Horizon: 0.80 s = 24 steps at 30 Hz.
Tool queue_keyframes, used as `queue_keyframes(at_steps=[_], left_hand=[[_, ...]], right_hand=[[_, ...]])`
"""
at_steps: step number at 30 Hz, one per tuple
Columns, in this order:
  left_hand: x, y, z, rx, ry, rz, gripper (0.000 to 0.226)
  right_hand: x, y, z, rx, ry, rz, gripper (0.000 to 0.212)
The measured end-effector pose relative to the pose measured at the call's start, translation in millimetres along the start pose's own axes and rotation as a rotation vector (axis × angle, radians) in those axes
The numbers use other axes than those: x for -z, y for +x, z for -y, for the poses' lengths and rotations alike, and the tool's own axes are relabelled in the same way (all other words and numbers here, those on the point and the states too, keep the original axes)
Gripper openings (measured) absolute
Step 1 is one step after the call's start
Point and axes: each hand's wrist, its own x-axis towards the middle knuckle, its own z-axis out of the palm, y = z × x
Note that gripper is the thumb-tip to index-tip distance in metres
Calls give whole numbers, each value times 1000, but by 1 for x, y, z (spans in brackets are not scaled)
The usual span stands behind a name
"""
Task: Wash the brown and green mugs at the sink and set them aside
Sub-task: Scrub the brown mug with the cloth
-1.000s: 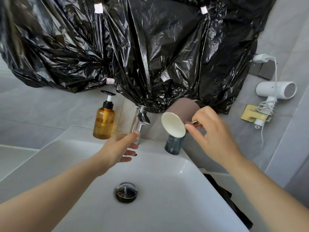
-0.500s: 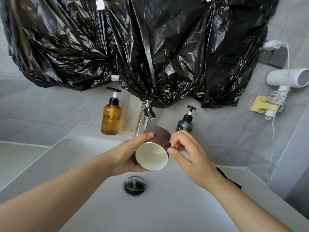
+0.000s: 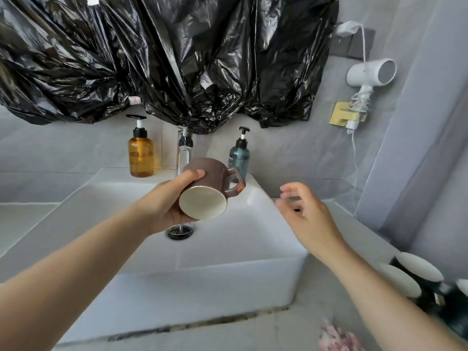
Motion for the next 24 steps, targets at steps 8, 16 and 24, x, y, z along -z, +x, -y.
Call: queue_keyframes(at_steps=[8, 16, 24], left_hand=[[-73, -92, 7, -53, -61, 47, 31], [-88, -157, 60, 17, -109, 50, 52], [-78, -174, 72, 17, -118, -34, 33]], right_hand=[[88, -89, -22, -184, -72, -35, 18], [95, -169, -53, -321, -264, 160, 7], [75, -187, -42, -360, -417, 342, 25]])
